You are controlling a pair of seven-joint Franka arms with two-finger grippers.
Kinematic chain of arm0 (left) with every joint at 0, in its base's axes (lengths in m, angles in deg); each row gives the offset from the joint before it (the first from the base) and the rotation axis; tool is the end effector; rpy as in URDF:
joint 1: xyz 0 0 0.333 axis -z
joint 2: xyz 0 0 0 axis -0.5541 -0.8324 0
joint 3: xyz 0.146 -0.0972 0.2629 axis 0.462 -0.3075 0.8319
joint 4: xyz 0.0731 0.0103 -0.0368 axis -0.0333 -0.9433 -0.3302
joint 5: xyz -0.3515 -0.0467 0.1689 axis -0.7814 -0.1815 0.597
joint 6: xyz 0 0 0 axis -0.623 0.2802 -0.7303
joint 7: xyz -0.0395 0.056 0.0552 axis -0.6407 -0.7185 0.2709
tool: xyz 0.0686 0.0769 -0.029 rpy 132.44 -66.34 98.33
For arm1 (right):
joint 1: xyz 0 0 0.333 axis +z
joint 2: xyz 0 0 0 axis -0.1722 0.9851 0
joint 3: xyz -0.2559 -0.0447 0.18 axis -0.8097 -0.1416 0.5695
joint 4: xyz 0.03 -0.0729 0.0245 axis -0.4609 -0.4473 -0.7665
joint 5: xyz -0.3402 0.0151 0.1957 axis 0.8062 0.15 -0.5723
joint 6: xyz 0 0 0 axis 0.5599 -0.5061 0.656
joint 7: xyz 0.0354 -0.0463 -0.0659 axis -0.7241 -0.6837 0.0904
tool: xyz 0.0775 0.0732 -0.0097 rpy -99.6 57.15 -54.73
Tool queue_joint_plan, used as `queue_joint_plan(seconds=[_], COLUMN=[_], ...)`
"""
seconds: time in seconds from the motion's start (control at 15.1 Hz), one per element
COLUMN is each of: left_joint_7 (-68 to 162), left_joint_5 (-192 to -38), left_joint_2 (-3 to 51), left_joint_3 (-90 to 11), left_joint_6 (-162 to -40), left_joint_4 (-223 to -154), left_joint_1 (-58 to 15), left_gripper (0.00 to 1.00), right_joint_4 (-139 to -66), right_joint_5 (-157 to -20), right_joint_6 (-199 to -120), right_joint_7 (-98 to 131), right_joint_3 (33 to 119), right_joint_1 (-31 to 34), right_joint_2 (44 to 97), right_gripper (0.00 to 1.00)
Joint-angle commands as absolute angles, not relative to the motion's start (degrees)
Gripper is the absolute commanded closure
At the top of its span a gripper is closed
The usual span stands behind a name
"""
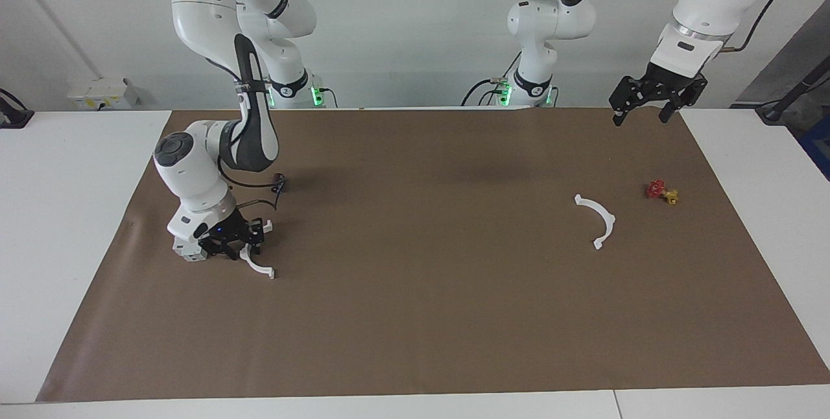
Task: Assemble drain pipe with both arms
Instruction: 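Reach the right gripper to the white clamp half and grasp it, then carry the white clamp half with the right gripper toward the table center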
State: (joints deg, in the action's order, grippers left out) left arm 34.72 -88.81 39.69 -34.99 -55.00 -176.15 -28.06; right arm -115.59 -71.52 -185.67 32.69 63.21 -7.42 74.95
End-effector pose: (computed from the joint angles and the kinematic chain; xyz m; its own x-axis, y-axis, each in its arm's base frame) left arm 0.5241 -0.0347 0.6254 0.9996 -0.0145 0.0245 -0.0141 -0.9998 -0.0142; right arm 0.6111 -0.0327 0.2912 0.9700 0.1780 0.1654 0.1922 -0.9785 -0.0742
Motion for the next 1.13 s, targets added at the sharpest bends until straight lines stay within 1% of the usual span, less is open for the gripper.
queue_joint_plan(seconds=[0.0,0.13,0.27,0.4,0.6,0.73,0.86,1.06], left_joint_7=[35.20,35.20,35.20,35.20,35.20,35.12,35.12,35.12], left_joint_5=[-89.42,-89.42,-89.42,-89.42,-89.42,-89.42,-89.42,-89.42], left_joint_2=[40.30,40.30,40.30,40.30,40.30,40.30,40.30,40.30], left_joint_3=[-34.85,-34.85,-34.85,-34.85,-34.85,-34.85,-34.85,-34.85], left_joint_6=[-54.37,-54.29,-54.29,-54.29,-54.29,-54.29,-54.29,-54.20], left_joint_4=[-176.26,-176.26,-176.26,-176.26,-176.26,-176.26,-176.17,-176.17], left_joint_1=[-28.20,-28.20,-28.20,-28.20,-28.20,-28.20,-28.20,-28.20], left_gripper=[0.00,0.00,0.00,0.00,0.00,0.00,0.00,0.00], right_joint_4=[-113.01,-111.09,-109.24,-108.70,-108.79,-108.79,-107.13,-105.54], right_joint_5=[-73.78,-73.34,-72.90,-70.54,-64.91,-64.73,-64.03,-61.82], right_joint_6=[-185.34,-182.81,-178.42,-176.03,-175.94,-176.29,-176.90,-178.47], right_joint_7=[32.11,30.96,27.37,20.28,6.91,1.72,-7.41,-14.53], right_joint_3=[63.64,63.64,63.55,63.11,63.81,63.73,63.73,63.81], right_joint_1=[-7.28,-7.19,-5.53,-1.15,3.78,9.74,14.67,20.65], right_joint_2=[75.50,75.06,74.53,74.27,74.18,74.88,76.45,78.30], right_gripper=[1.00,1.00,1.00,1.00,1.00,1.00,1.00,1.00])
